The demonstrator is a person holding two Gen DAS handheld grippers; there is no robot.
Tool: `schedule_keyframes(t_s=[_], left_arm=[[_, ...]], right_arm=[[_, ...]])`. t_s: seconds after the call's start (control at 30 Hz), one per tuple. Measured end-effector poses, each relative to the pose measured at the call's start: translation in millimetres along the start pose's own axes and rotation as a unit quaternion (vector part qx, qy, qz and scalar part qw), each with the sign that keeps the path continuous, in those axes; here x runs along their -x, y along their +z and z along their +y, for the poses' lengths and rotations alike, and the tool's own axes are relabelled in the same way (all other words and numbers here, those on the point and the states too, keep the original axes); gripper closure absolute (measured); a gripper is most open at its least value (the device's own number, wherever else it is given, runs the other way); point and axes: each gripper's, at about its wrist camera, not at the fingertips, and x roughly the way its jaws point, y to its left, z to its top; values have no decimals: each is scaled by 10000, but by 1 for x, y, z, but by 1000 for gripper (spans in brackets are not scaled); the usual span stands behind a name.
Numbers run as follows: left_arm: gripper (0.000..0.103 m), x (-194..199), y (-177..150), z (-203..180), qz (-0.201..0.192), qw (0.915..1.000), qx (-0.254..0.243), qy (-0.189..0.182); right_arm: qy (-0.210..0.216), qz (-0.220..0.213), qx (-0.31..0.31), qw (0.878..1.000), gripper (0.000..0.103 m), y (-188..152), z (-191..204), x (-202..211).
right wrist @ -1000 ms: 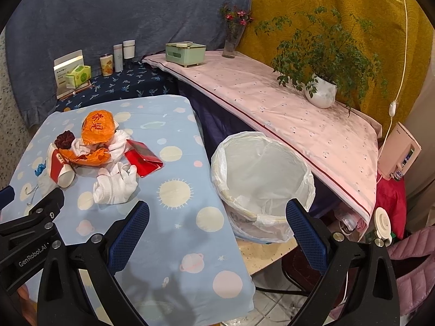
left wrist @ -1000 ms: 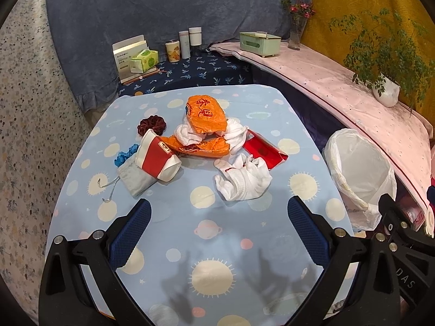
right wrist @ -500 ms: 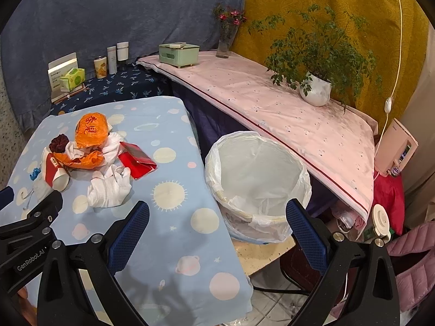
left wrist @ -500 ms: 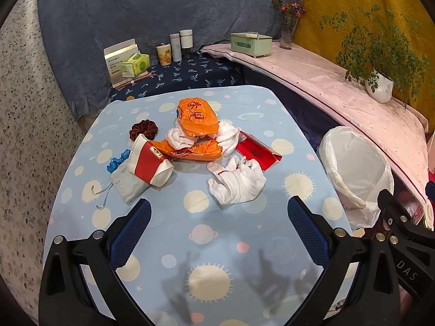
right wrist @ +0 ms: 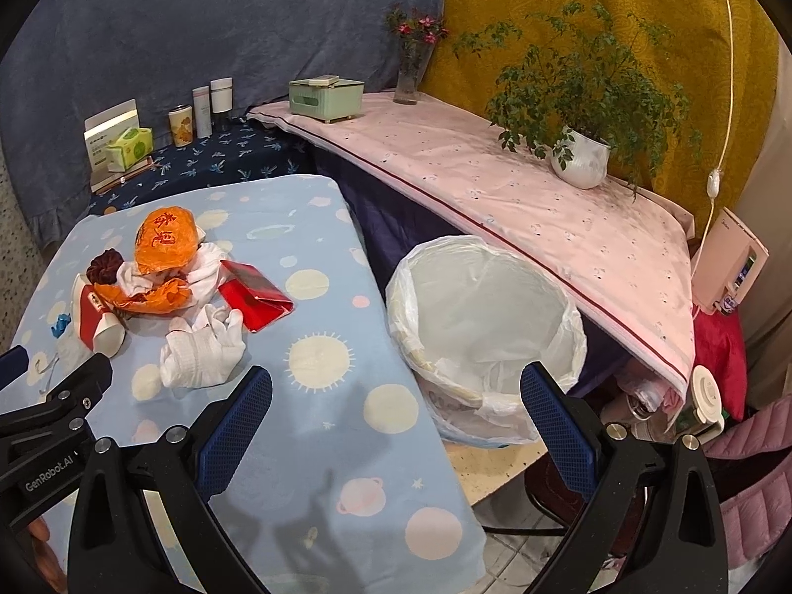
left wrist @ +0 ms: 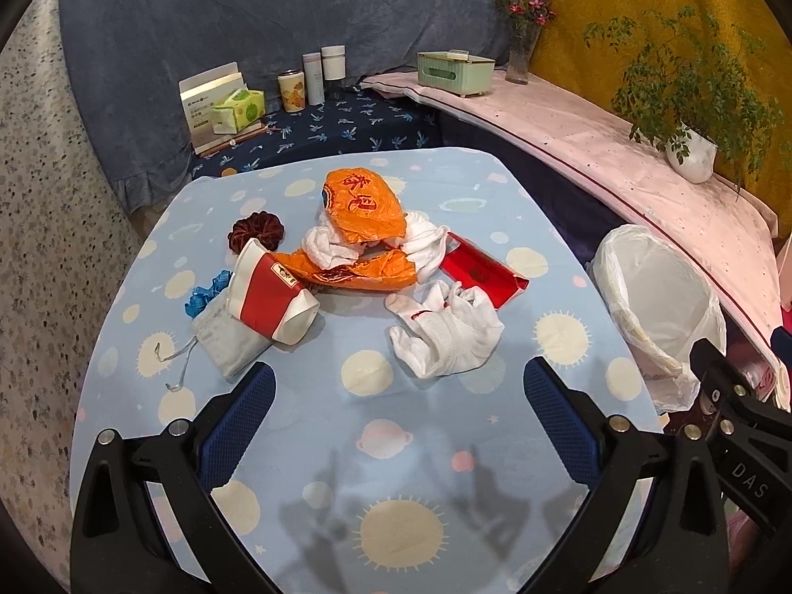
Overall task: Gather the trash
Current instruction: 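Move the right tool toward the orange plastic bag and open it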
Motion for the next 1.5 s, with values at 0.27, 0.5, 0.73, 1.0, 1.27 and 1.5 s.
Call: schedule_keyframes(t_s=[0.27,0.5,0.73,1.0,1.27,1.5], left_arm=[[7,-32,-6,47,50,9996,219,167],[7,-59,-6,93,142,9974,564,433],[7,-85,3,122,273,9944,909,465],[7,-101,10,146,373,9900,1301,408],[8,-106,25,121,397,9915,1233,-102],[9,-121,36,85,579,9891,1264,-480]], right_arm=[[369,27,147,9992,7,-1,35,-22],[702,156,397,9966,7,0,73,-52],[883,356,578,9938,15,2,106,-85],[1110,612,542,9904,28,5,122,-113],[1484,1037,454,9824,61,0,134,-140],[1716,1141,433,9776,94,-5,131,-144]])
